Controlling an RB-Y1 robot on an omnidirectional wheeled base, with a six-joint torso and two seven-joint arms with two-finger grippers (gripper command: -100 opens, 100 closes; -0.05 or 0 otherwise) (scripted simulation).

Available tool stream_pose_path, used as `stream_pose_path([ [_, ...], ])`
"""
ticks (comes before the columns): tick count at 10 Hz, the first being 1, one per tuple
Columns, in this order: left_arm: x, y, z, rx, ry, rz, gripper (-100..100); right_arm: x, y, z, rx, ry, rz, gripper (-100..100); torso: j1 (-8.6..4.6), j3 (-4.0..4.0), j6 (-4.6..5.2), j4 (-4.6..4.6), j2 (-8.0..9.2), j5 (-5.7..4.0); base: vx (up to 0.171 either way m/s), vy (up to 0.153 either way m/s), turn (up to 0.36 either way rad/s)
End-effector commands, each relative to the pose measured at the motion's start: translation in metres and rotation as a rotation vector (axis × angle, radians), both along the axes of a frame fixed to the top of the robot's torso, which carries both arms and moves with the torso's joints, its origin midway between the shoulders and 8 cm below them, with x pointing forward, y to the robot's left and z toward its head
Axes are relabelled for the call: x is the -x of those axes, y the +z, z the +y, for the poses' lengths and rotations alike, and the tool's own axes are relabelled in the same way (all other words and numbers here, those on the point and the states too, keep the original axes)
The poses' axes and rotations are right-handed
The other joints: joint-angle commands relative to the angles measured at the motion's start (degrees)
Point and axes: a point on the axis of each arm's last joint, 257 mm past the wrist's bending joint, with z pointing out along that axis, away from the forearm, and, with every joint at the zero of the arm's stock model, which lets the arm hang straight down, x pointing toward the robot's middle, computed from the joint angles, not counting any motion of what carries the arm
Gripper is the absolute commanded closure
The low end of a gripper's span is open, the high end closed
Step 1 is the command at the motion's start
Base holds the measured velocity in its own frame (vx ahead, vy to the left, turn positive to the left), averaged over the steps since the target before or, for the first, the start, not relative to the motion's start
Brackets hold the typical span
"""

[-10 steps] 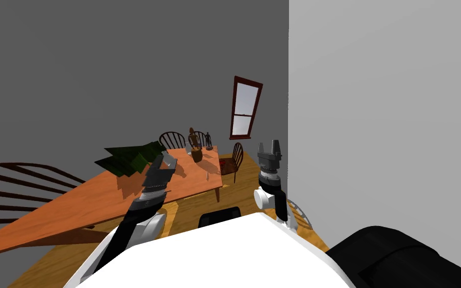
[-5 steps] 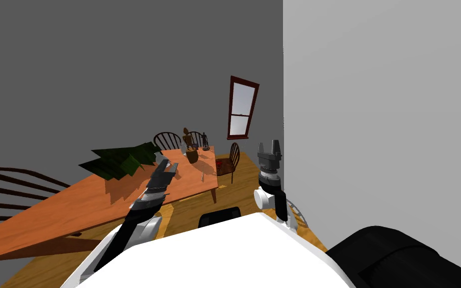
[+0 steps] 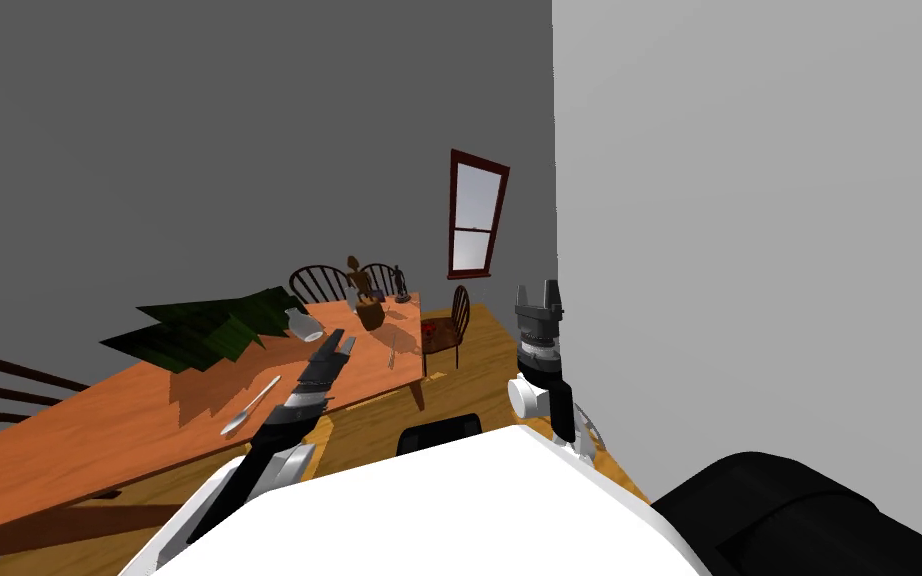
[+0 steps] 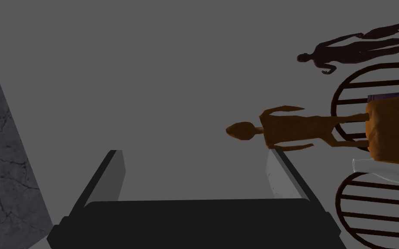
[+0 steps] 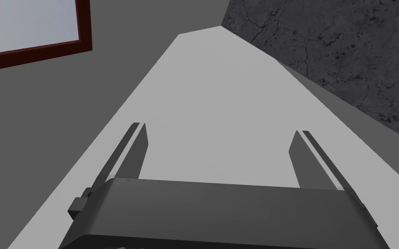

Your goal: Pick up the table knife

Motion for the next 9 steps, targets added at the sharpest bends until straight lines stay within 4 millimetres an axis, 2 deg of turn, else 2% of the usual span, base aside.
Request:
stream_pose_path([
  [1,-0.003,-0.018,0.010,-0.014,0.013,0.039,-100,0.000,0.000,0.000,0.000,0.000,0.000,0,0.00,0.00,0.00,0.00,0.00,0.00,0.015,-0.086,-0.035],
  [9,-0.005,-0.106,0.055,-0.150,0.074,0.236,-100,0.000,0.000,0.000,0.000,0.000,0.000,0,0.14,0.00,-0.01,0.00,-0.01,0.03,0.025,-0.085,-0.064],
])
